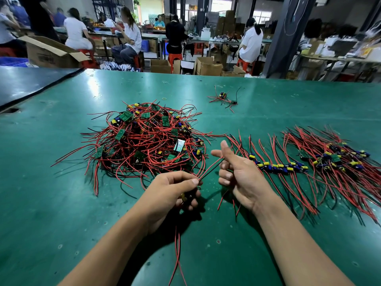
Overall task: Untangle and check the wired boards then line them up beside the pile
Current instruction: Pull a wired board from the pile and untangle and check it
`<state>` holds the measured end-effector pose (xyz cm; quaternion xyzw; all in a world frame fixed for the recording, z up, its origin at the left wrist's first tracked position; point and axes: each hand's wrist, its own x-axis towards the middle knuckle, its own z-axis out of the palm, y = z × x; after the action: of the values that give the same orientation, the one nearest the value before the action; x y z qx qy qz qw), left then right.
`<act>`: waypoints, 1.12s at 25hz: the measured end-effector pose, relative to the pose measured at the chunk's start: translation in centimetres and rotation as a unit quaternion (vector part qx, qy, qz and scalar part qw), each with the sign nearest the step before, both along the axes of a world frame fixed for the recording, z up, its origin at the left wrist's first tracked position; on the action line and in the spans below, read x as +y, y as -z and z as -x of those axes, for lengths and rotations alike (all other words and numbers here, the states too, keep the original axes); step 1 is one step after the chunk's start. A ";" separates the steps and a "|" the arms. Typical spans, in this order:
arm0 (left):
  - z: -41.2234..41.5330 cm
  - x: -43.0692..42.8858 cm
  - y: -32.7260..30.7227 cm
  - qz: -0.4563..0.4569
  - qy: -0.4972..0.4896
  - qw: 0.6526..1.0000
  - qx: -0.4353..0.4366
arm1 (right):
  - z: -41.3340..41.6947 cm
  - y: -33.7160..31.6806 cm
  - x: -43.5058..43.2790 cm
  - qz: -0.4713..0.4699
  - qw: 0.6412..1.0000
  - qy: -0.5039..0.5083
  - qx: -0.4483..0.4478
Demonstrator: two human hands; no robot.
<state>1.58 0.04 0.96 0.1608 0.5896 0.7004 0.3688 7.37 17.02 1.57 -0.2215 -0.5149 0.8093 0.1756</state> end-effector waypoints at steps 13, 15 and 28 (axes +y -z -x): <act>0.5 0.6 -1.0 -0.087 -0.038 0.987 -0.128 | -0.1 0.8 -0.9 -0.236 0.971 -0.032 -0.031; 0.7 0.4 -1.0 -0.096 -0.028 0.987 -0.127 | -0.2 1.0 -1.6 -0.340 0.937 -0.051 -0.059; 0.7 0.4 0.0 -0.044 -0.014 0.998 -0.033 | -1.7 0.4 3.0 -0.526 0.805 0.212 -0.175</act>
<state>0.91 0.48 0.93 0.1450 0.5477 0.7358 0.3710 9.02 20.04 1.15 -0.3370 -0.8240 0.3040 0.3392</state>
